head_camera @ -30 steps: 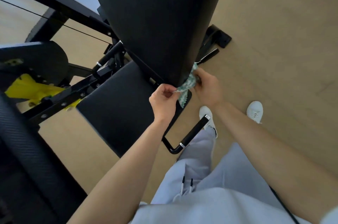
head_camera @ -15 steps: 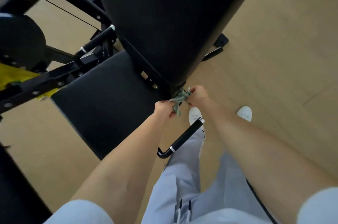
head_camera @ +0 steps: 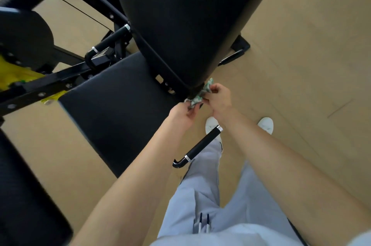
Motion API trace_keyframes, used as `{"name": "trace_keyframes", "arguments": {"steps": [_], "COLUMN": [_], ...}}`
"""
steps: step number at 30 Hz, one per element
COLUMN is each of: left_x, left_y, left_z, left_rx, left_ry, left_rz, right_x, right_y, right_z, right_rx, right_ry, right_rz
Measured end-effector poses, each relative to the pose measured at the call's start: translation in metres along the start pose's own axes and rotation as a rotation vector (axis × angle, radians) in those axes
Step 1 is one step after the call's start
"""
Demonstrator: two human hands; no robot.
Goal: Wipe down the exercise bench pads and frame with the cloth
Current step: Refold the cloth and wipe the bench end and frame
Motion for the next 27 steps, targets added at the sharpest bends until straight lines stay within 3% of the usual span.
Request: {"name": "trace_keyframes", "arguments": {"steps": [8, 12, 17, 23, 27], "left_x": [0.019, 0.014, 0.006, -0.009, -0.019], "left_y": [0.108, 0.163, 0.237, 0.313, 0.354], "left_z": [-0.009, -0.019, -0.019, 0.000, 0.016], "left_rx": [-0.210, -0.324, -0.423, -0.473, -0.434], "left_ry": [0.163, -0.010, -0.063, 0.051, 0.076], "left_rz": [0.009, 0.256, 0.508, 0.643, 0.790], "right_x": [-0.089, -0.123, -0.178, -0.232, -0.254], "right_y": [0.061, 0.084, 0.108, 0.120, 0.112], "right_z": [-0.050, -0.103, -0.175, -0.244, -0.282], "right_rx": [-0.154, -0.263, -0.305, -0.238, -0.032], "right_ry": [-0.174, -0.241, -0.380, -0.395, -0.168], "right_rz": [-0.151, -0.117, -0.084, -0.089, -0.195]}}
Point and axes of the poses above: each hand's wrist, its own y-axis away from the middle knuckle, its own z-axis out of the palm, x = y × z, the point moved 3 cm from there along -y, towards the middle knuckle, and after that the axes turned 14 degrees about x, right-handed, at the moved point
